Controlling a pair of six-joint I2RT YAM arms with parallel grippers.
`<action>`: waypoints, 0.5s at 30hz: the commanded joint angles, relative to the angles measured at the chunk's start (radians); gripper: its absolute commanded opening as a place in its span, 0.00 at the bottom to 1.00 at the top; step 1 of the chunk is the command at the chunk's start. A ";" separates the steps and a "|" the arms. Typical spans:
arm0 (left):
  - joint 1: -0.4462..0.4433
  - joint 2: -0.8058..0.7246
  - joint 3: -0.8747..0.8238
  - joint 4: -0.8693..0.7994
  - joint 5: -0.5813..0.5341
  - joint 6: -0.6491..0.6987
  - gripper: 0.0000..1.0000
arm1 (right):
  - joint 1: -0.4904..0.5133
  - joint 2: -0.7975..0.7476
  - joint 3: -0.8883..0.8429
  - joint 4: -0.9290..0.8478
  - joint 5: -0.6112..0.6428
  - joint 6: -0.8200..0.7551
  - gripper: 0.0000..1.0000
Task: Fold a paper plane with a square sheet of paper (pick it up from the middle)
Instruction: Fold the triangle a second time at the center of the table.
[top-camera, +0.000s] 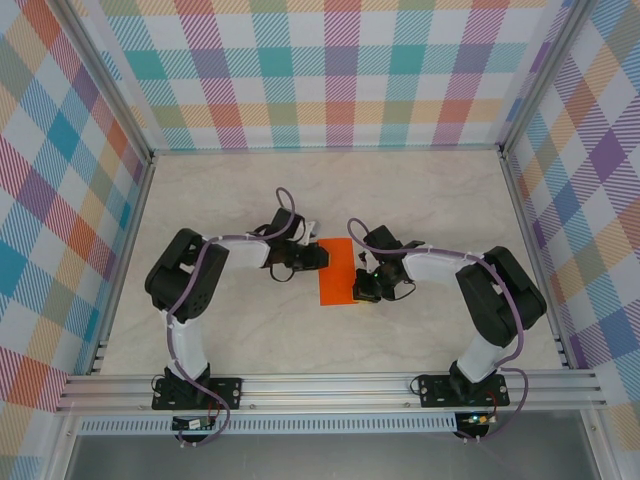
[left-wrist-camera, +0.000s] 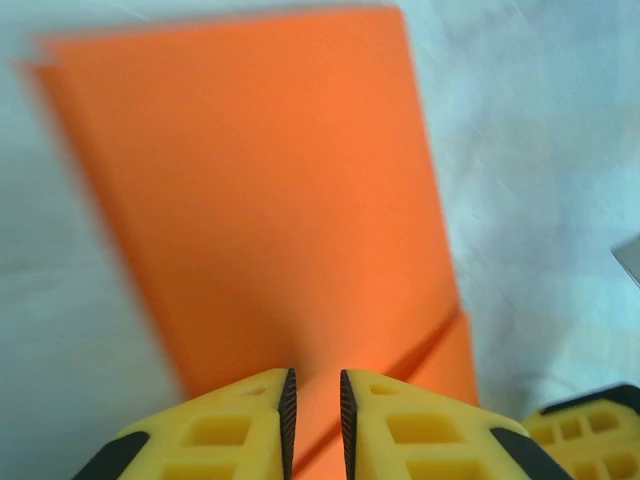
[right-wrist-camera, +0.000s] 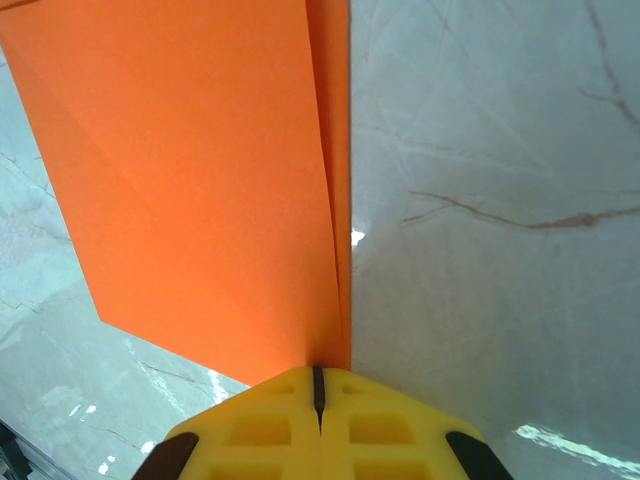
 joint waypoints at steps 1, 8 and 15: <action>0.020 -0.125 -0.046 0.065 -0.057 -0.062 0.22 | 0.001 0.036 -0.047 -0.153 0.115 0.020 0.00; -0.096 -0.186 -0.128 0.136 -0.069 -0.153 0.15 | 0.001 0.034 -0.050 -0.146 0.104 0.029 0.00; -0.174 -0.078 -0.096 0.127 -0.100 -0.177 0.05 | -0.002 -0.059 -0.035 -0.045 -0.017 0.036 0.03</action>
